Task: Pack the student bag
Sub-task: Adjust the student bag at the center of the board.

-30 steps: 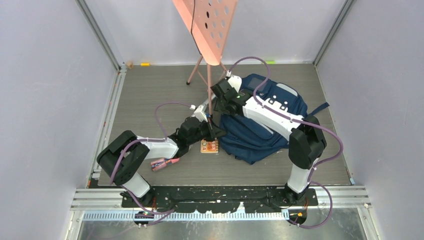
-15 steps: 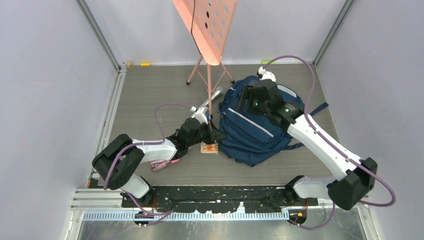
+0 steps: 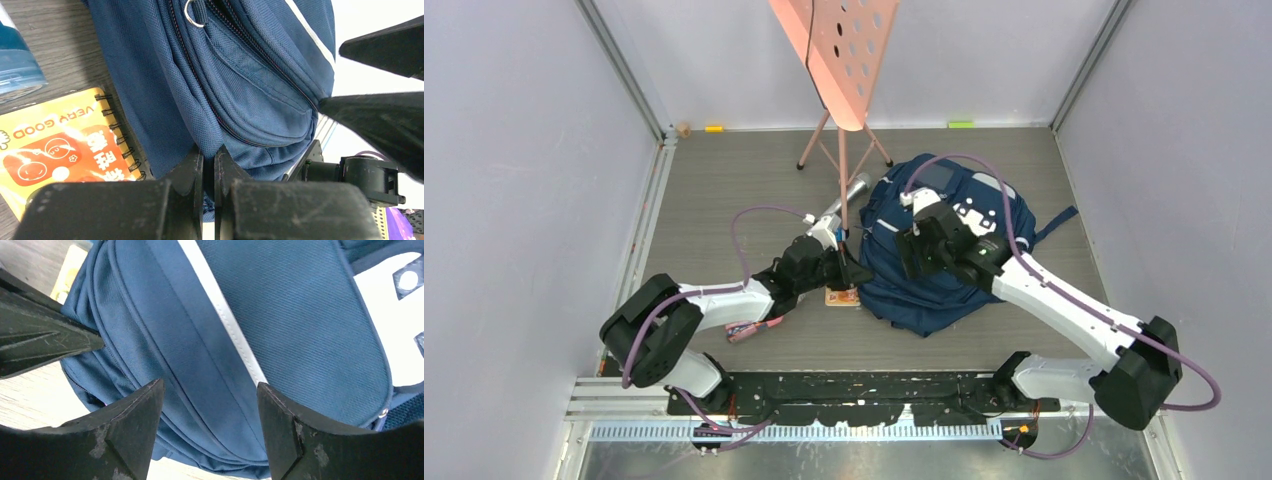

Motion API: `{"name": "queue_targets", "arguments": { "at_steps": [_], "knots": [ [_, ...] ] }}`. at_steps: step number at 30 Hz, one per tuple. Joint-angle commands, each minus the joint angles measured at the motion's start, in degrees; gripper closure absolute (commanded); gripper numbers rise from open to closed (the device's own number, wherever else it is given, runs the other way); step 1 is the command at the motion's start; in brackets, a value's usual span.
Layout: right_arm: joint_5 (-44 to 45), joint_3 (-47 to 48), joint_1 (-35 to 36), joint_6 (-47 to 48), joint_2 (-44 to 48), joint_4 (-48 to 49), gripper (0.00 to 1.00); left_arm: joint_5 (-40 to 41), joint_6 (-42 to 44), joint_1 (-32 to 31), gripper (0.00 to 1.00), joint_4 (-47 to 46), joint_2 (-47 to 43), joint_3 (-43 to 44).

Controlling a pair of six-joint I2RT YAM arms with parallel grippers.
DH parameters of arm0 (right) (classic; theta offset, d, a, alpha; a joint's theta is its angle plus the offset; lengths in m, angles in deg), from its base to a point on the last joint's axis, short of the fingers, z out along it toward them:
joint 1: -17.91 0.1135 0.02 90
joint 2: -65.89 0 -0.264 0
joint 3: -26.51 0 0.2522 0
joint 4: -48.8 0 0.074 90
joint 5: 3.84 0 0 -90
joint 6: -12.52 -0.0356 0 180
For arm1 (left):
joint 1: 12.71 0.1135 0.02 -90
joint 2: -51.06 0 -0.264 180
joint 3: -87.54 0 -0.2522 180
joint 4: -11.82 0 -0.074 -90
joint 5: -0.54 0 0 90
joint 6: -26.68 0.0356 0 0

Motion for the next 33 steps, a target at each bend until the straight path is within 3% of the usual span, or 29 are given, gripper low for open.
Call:
{"name": "queue_targets", "arguments": {
  "at_steps": [1, 6, 10, 20, 22, 24, 26, 29, 31, 33],
  "knots": [
    [5.1, 2.0, 3.0, 3.7, -3.8, 0.3, 0.27, -3.8, 1.8, -0.3, 1.0, 2.2, -2.9, 1.3],
    [9.4, 2.1, 4.6, 3.6, -5.8, -0.7, 0.29, -3.6, 2.0, -0.3, 1.0, 2.8, -2.9, 1.4],
    [15.1, 2.1, 5.4, 3.0, -5.6, -1.1, 0.38, -3.5, 2.1, -0.2, 1.0, 3.0, -3.0, 1.4],
    [21.1, 2.8, 5.5, 3.2, -1.5, -2.2, 0.71, -3.4, 4.5, 0.2, 1.0, 5.6, -3.1, 2.1],
    [22.4, 2.9, 5.5, 3.3, -2.0, -2.2, 0.89, -3.4, 5.0, 0.1, 1.0, 5.9, -3.0, 2.4],
    [24.5, 3.6, 5.5, 2.7, -2.4, -2.7, 0.98, -3.5, 6.0, 0.2, 1.0, 6.8, -3.0, 2.7],
    [28.0, 5.7, 5.5, 1.5, -2.7, -5.0, 0.99, -3.0, 8.6, 0.2, 0.98, 9.8, -3.9, 3.3],
    [35.7, 12.2, 5.5, -1.2, -2.6, -11.9, 0.99, 0.2, 12.5, 0.1, 0.77, 16.8, -6.8, 4.4],
    [39.0, 16.3, 5.5, -2.3, -2.0, -15.6, 0.99, 3.4, 14.6, 0.1, 0.54, 21.3, -9.5, 4.7],
    [40.8, 19.6, 5.5, -2.8, -1.0, -18.1, 0.99, 6.1, 16.0, 0.1, 0.37, 24.8, -12.3, 4.5]
  ]
}}
